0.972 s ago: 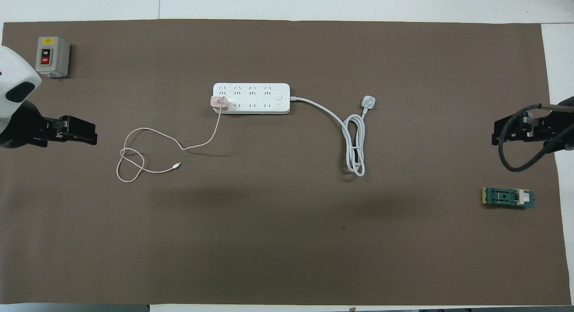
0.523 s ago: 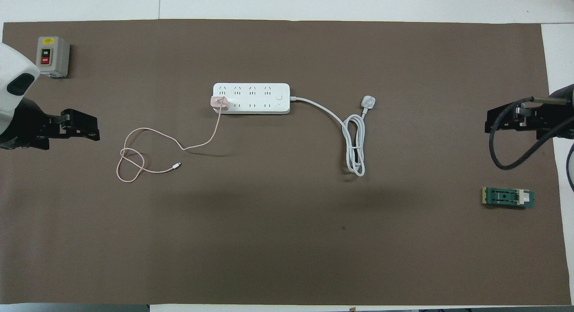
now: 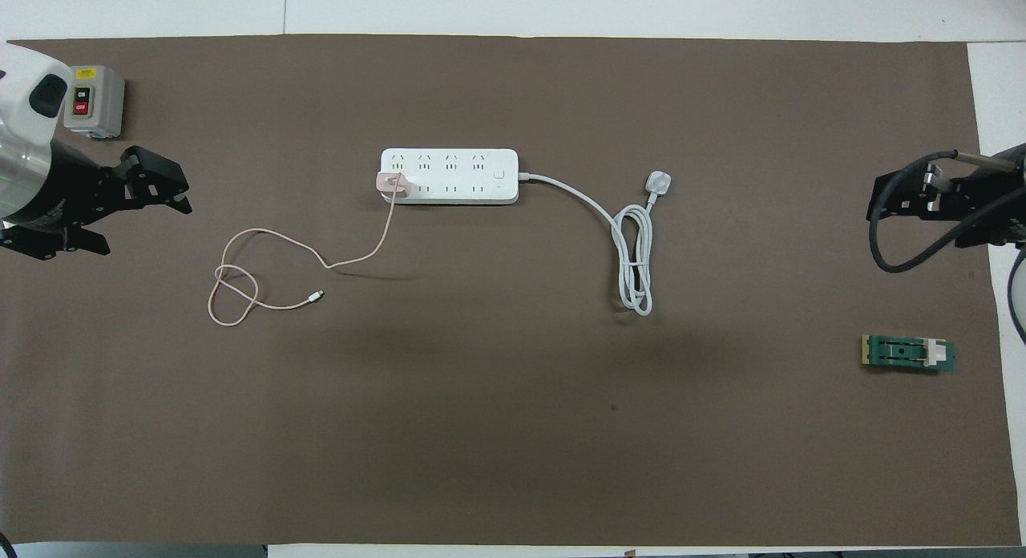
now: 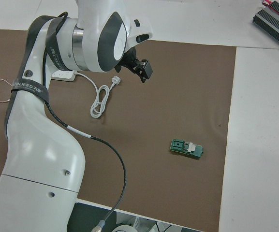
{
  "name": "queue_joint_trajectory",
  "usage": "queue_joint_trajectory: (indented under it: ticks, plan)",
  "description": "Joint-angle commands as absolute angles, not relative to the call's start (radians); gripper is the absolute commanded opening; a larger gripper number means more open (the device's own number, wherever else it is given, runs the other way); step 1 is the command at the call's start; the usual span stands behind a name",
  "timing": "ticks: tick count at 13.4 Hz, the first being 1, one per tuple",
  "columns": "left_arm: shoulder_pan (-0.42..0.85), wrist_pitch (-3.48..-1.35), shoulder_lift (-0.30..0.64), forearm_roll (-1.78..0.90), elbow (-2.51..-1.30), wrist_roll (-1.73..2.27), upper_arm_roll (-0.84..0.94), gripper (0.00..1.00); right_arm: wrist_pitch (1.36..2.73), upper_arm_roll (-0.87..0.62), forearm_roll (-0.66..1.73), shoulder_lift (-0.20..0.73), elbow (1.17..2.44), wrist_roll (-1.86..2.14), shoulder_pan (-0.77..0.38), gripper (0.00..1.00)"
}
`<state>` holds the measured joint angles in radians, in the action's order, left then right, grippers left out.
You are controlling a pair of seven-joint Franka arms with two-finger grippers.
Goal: Unplug charger and place it aside
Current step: 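Move the left gripper to the charger while the right gripper reaches the strip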
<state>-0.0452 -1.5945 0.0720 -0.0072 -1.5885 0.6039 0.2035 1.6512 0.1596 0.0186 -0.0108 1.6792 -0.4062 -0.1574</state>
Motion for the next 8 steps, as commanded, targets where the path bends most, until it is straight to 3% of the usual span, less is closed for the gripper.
queue_joint_trajectory:
  ticks: [1, 5, 8]
  plan:
    - [0.015, -1.581, 0.126, 0.008, -1.549, 0.839, 0.202, 1.0, 1.646, 0.155, 0.122, 0.037, 1.683, -0.747, -0.16, 1.0]
    - [0.121, -1.667, 0.291, 0.017, -1.422, 1.297, 0.199, 1.0, 1.67, 0.153, 0.162, 0.073, 1.69, -1.018, -0.202, 1.0]
    - [0.153, -1.753, 0.386, 0.058, -1.365, 1.48, 0.196, 1.0, 1.744, 0.153, 0.333, 0.136, 1.704, -1.413, -0.209, 1.0]
